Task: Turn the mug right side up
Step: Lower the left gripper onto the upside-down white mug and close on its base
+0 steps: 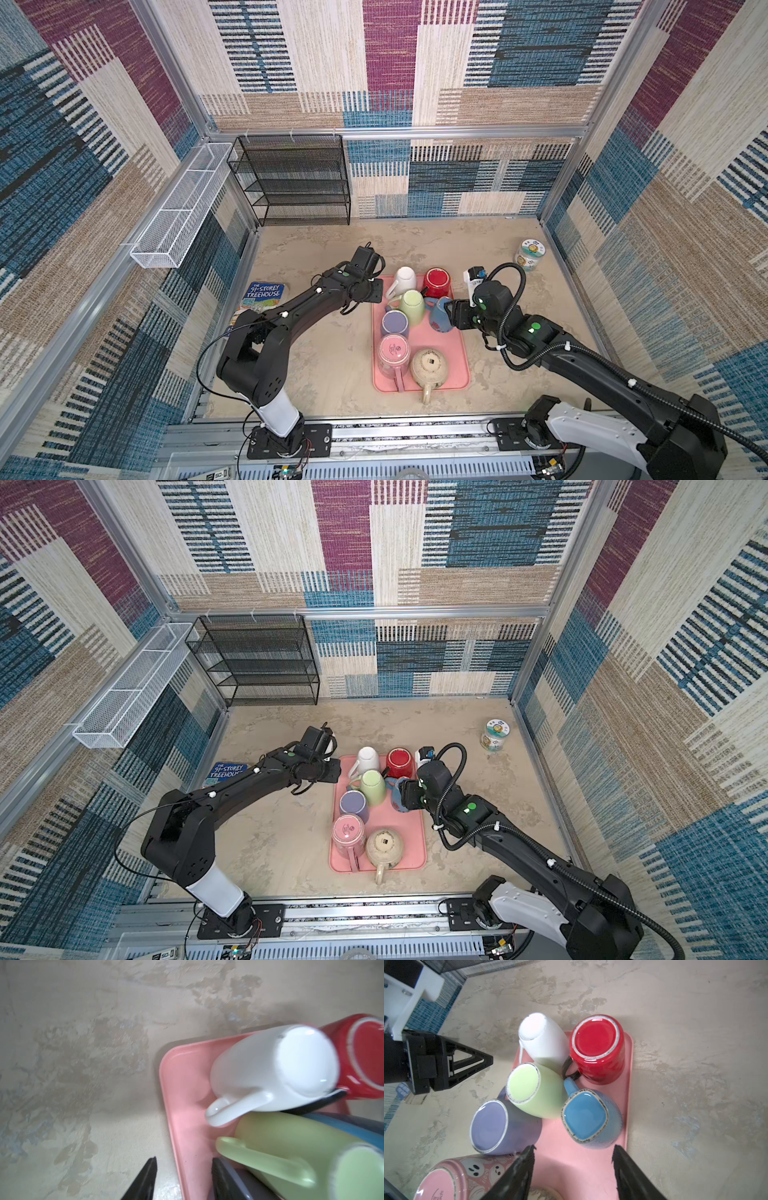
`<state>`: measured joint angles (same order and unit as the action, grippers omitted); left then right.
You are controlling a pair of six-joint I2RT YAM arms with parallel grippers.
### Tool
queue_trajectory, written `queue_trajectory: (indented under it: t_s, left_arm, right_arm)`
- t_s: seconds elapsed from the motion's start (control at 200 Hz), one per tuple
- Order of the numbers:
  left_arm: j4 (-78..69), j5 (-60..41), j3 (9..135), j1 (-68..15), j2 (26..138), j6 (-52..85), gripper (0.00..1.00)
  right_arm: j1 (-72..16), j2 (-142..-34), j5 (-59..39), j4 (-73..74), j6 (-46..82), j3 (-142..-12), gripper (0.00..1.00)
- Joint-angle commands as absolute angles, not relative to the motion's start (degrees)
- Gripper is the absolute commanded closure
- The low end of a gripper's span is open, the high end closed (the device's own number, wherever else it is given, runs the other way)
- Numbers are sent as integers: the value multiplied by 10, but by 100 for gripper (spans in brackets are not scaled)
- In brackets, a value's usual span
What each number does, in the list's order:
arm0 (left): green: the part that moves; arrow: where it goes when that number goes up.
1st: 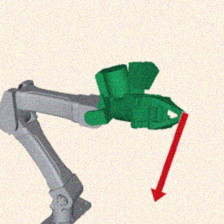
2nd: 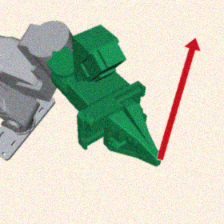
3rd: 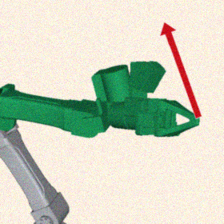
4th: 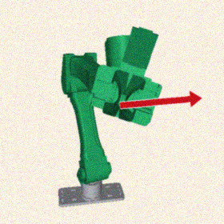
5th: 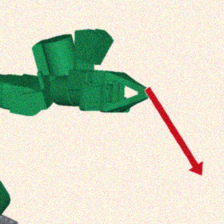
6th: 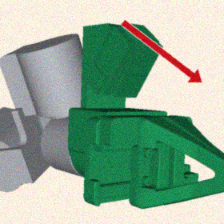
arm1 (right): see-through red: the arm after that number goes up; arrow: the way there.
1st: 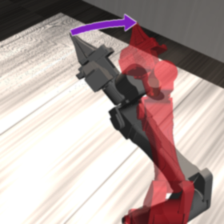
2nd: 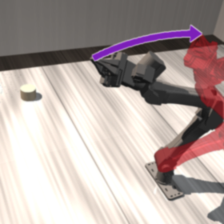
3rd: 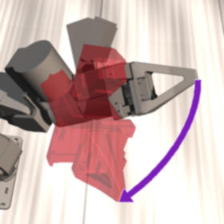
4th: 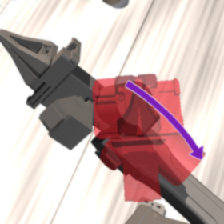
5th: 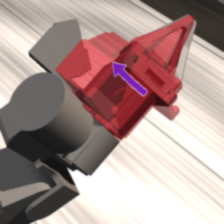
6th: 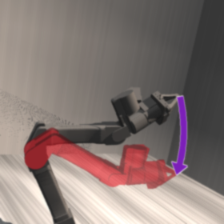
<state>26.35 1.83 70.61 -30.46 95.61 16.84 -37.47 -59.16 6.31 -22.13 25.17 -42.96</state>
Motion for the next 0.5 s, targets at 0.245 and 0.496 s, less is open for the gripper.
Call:
queue_trajectory:
  t_s: [0.245, 0.496]
  left_arm:
    - [446, -182, 884, -260, 1013, -176, 52]
    - [428, -272, 890, -211, 1040, -264, 54]
  right_arm:
    - [-375, -524, -37, -120, 176, -376, 34]
    - [-375, -475, -89, -112, 167, -368, 34]
